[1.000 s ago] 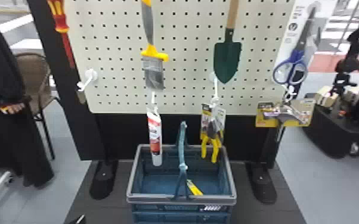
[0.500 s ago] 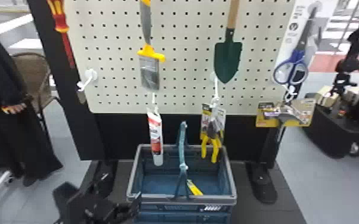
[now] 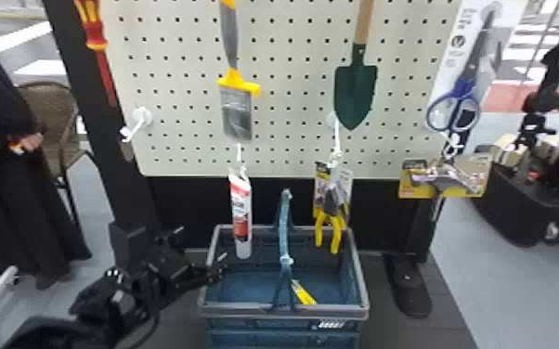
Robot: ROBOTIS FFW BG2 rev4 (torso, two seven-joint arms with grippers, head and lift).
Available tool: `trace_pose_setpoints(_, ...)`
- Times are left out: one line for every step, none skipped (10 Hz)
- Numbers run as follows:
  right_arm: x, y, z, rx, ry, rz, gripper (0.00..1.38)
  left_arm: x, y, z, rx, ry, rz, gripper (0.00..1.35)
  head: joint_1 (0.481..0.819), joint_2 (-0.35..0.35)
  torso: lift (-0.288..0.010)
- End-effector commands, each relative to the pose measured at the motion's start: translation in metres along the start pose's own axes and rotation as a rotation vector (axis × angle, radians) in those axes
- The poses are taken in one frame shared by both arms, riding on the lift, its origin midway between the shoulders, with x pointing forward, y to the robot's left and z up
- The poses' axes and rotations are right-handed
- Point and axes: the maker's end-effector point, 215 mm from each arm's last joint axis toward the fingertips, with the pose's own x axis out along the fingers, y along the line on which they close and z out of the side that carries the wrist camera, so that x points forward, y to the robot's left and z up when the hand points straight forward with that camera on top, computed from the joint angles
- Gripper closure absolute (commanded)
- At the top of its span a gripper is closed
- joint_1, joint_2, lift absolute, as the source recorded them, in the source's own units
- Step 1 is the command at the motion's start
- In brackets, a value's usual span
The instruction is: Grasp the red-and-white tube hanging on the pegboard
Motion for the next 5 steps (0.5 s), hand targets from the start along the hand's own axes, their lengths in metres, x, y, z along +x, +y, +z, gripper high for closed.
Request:
trace_pose_setpoints(0.001, 0.0, 0.0, 0.001, -0.001, 0.001, 0.26, 0.02, 0.015, 0.014, 0.0, 0.003, -0.024, 0.03, 0.549, 0.0, -0.1)
trace_pose_setpoints(0.002, 0.003, 0.001, 0.003, -0.003, 0.007, 0.26, 0.03, 0.021, 0.028, 0.024, 0.0, -0.033, 0.03, 0.549, 0.0, -0.1)
trace_pose_setpoints(0.002, 0.004, -0.001, 0.004, -0.001, 0.01, 0.26, 0.039, 0.019, 0.036, 0.004, -0.004, -0.058, 0.03, 0.549, 0.0, -0.1)
trace_pose_setpoints(0.003, 0.005, -0.002, 0.006, 0.0, 0.011, 0.26, 0.047, 0.012, 0.041, -0.016, -0.008, -0.089, 0.0, 0.549, 0.0, -0.1)
trace_pose_setpoints(0.004, 0.005, -0.002, 0.006, 0.0, 0.012, 0.26, 0.058, -0.002, 0.039, -0.044, 0.007, -0.137, 0.0, 0.549, 0.0, -0.1)
